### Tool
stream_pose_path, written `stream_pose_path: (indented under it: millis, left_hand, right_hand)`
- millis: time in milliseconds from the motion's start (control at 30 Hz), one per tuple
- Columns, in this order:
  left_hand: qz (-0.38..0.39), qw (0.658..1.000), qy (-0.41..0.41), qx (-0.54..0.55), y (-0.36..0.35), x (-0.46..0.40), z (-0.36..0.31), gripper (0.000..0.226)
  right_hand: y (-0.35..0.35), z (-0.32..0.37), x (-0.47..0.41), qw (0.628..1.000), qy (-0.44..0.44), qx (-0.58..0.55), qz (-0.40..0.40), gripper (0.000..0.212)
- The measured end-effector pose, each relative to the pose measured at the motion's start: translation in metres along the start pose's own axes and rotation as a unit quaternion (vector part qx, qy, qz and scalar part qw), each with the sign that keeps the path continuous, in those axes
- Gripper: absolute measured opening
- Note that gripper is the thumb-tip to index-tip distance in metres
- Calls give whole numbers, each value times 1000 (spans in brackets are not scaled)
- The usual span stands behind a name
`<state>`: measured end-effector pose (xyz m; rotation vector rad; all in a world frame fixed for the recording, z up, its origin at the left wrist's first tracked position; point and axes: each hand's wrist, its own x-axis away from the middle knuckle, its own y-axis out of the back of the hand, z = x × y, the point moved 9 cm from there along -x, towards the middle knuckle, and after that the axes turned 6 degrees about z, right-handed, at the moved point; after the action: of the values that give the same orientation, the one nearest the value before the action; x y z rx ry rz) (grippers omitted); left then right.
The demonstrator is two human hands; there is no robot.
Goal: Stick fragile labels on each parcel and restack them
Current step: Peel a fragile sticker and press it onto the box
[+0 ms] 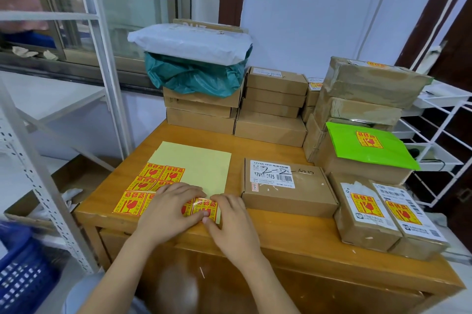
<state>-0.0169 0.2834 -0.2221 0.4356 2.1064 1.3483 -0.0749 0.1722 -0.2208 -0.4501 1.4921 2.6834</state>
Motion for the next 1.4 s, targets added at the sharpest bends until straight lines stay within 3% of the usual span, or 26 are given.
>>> stream_pose_path:
  millis: [367,600,1400]
  left_hand:
    - [-28,1000,-6,4,4,0,-1,64]
    - [-69,997,-22,-11,9,4,-3,46]
    - [-37,999,-5,11,5,1,0,53]
  right_hand:
    - [-4,-5,-2,1000,-4,16,3,39]
    - [-5,-3,-1,1000,2,19,6,35]
    - [-2,3,0,999,26,21,6,30]
